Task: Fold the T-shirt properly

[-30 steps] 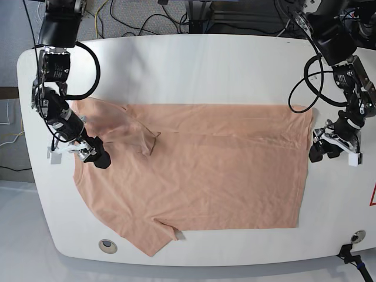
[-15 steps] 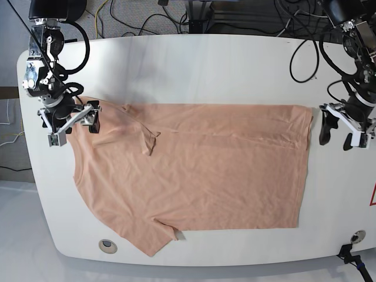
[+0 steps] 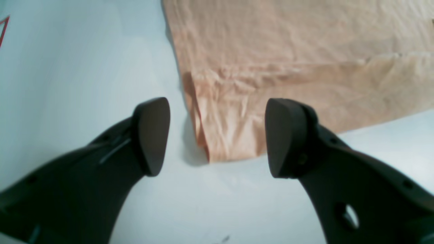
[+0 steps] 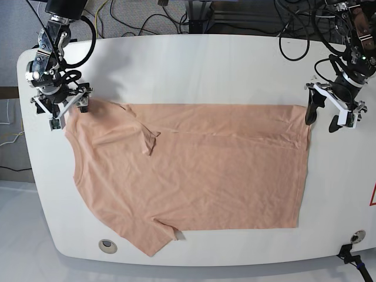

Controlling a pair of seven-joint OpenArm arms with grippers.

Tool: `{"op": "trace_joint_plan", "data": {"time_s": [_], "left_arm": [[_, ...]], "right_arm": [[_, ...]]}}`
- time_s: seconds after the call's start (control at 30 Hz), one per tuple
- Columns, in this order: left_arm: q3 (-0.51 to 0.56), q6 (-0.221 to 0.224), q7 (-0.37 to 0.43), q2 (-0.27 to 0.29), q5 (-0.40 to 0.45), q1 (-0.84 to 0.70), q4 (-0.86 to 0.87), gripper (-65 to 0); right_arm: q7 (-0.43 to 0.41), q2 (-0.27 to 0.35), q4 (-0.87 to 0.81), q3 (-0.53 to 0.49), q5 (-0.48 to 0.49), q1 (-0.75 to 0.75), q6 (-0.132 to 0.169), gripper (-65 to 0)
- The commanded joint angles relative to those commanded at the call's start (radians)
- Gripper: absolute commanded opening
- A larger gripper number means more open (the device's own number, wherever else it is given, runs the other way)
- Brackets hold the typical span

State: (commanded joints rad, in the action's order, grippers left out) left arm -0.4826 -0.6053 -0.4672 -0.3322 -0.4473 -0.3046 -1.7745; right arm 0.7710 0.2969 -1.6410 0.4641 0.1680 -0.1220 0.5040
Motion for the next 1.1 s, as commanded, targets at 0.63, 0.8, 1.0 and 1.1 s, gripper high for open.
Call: {"op": "trace_joint_plan", "data": {"time_s": [0.63, 0.8, 1.0, 1.1], "left_arm": [[-0.005, 0.002, -0.002, 0.003, 0.000, -0.008, 0.003, -24.2], [-0.005, 0.005, -0.002, 0.003, 0.000, -0.006, 0.043, -24.2], [0.000, 0.005, -0.002, 0.005, 0.000, -0.005, 0.078, -23.8], [0.002, 0.005, -0.002, 0.005, 0.000, -0.005, 0.130, -23.7]], "right_arm": [[-0.063, -0.002, 0.106, 0.000, 0.003, -0.003, 0.003, -44.3], [-0.061, -0.029, 0.107, 0.000, 0.002, -0.005, 0.003, -65.0], [-0.060, -0.035, 0.107, -0.002, 0.002, -0.008, 0.003, -65.0], [-0.060, -0.035, 0.107, -0.003, 0.002, -0.008, 0.003, -65.0]]}}
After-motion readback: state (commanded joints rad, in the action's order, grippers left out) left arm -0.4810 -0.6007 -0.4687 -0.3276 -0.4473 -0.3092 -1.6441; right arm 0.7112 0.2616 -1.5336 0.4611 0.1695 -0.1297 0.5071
